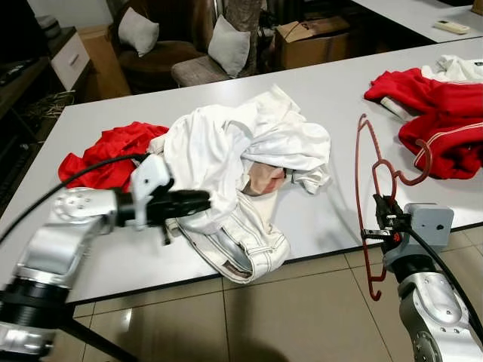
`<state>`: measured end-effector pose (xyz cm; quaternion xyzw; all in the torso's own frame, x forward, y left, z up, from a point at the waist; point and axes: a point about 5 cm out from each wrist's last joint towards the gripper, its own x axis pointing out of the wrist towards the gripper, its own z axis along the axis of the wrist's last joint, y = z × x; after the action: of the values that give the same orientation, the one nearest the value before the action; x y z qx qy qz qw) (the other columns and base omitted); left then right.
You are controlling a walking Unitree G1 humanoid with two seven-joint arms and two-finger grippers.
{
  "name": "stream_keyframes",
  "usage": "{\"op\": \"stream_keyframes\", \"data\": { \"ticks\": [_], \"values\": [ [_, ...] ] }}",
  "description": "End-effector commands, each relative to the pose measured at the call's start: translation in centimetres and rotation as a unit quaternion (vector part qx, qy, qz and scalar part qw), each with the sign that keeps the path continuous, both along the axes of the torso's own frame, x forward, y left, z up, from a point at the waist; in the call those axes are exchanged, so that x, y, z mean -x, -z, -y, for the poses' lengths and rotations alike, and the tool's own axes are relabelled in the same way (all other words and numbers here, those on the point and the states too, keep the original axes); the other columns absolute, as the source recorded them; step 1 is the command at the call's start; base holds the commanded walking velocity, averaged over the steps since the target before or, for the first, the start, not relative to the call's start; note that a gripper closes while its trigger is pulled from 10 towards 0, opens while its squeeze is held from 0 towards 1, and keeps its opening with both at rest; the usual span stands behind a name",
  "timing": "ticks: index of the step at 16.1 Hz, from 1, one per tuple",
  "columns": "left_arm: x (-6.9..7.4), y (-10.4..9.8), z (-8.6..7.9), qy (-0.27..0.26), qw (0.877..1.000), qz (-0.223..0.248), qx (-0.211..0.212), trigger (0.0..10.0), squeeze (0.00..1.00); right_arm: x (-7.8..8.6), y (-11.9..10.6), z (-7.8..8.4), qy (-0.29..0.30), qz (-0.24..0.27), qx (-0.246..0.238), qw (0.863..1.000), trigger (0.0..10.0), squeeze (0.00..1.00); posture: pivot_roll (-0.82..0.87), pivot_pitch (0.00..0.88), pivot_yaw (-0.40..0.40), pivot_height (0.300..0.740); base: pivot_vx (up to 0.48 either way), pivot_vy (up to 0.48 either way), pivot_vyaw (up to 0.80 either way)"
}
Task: Hang hanger
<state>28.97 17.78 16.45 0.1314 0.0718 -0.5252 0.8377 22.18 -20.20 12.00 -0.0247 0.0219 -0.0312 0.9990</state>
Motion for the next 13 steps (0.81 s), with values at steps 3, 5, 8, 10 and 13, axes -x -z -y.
{"op": "stream_keyframes", "data": {
  "ticks": [3, 5, 8, 10, 13],
  "values": [
    [-1.2, -0.3, 0.6, -0.057, 0.997, 0.033, 0.03, 10.0, 0.0, 0.1, 1.2, -0.1, 0.008, -0.027, -0.007, 1.0, 10.0, 0.0, -0.18, 0.0, 0.148, 0.74, 0.0, 0.0, 0.0],
    [-2.8, 0.6, 0.3, -0.134, 0.989, 0.052, -0.026, 10.0, 0.0, 0.1, 1.1, -0.1, 0.009, -0.026, -0.006, 1.0, 10.0, 0.0, -0.19, 0.0, 0.155, 0.74, 0.0, 0.0, 0.0],
    [-3.5, 1.6, -0.1, -0.204, 0.972, 0.082, -0.084, 10.0, 0.0, 0.2, 1.0, 0.2, 0.016, -0.023, -0.006, 1.0, 10.0, 0.0, -0.19, 0.0, 0.161, 0.74, 0.0, 0.0, 0.0],
    [-3.4, 1.8, 0.2, -0.205, 0.974, 0.069, -0.064, 10.0, 0.0, 0.3, 1.0, 0.3, 0.017, -0.024, -0.005, 1.0, 10.0, 0.0, -0.19, 0.0, 0.16, 0.74, 0.0, 0.0, 0.0],
    [-3.1, 2.2, 0.9, -0.188, 0.981, 0.046, -0.03, 10.0, 0.0, 0.2, 1.0, 0.2, 0.016, -0.024, -0.005, 1.0, 10.0, 0.0, -0.19, 0.0, 0.157, 0.74, 0.0, 0.0, 0.0]
  ]
}}
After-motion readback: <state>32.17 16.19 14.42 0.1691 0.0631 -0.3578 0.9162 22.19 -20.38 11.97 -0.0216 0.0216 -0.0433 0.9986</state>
